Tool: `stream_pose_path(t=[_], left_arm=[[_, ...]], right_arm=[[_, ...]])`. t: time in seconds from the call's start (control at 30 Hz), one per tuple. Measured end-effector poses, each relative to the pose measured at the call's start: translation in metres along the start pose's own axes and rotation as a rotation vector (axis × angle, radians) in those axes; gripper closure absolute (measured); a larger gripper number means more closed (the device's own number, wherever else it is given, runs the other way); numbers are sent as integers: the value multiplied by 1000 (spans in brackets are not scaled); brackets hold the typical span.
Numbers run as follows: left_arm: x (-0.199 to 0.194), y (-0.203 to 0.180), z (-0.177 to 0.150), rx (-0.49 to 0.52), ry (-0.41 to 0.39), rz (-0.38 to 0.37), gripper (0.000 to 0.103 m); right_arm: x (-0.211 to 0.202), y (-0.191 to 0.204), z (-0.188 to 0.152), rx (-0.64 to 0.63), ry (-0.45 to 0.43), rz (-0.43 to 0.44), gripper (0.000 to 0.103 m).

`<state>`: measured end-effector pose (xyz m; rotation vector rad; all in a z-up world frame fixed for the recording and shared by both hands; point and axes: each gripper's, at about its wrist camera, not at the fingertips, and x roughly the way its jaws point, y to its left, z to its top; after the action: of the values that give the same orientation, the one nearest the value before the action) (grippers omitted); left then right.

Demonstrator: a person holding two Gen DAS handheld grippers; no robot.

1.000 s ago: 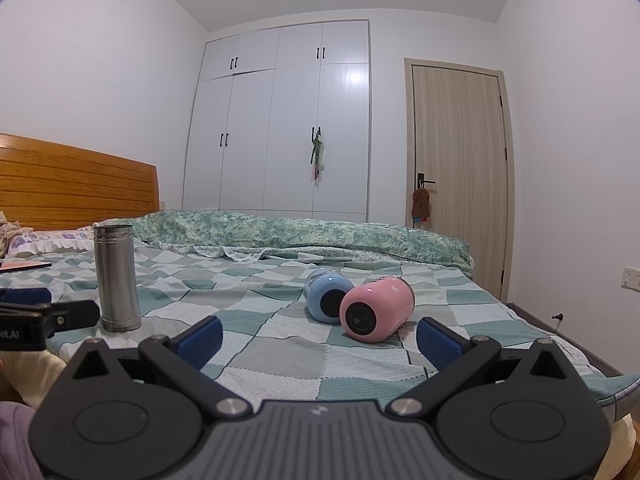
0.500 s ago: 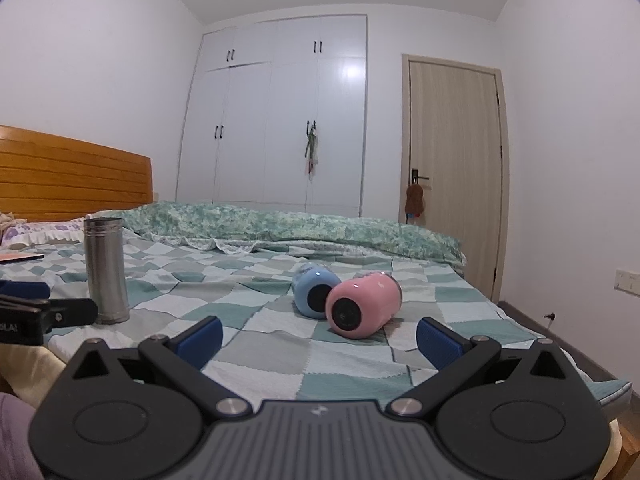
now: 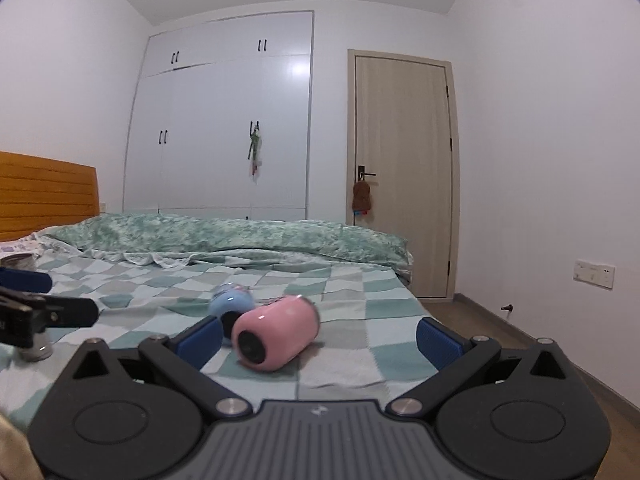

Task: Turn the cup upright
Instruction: 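Move the left gripper to the lying pink tumbler and close around it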

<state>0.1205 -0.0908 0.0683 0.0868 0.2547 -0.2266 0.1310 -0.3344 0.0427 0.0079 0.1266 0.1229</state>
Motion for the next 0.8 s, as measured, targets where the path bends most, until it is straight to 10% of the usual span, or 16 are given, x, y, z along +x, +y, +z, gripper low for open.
stream_pose_path(t=[0.8], left_arm=[[216, -37, 58, 99, 284, -3, 0]], right_arm=[[161, -93, 27, 6, 186, 73, 0]])
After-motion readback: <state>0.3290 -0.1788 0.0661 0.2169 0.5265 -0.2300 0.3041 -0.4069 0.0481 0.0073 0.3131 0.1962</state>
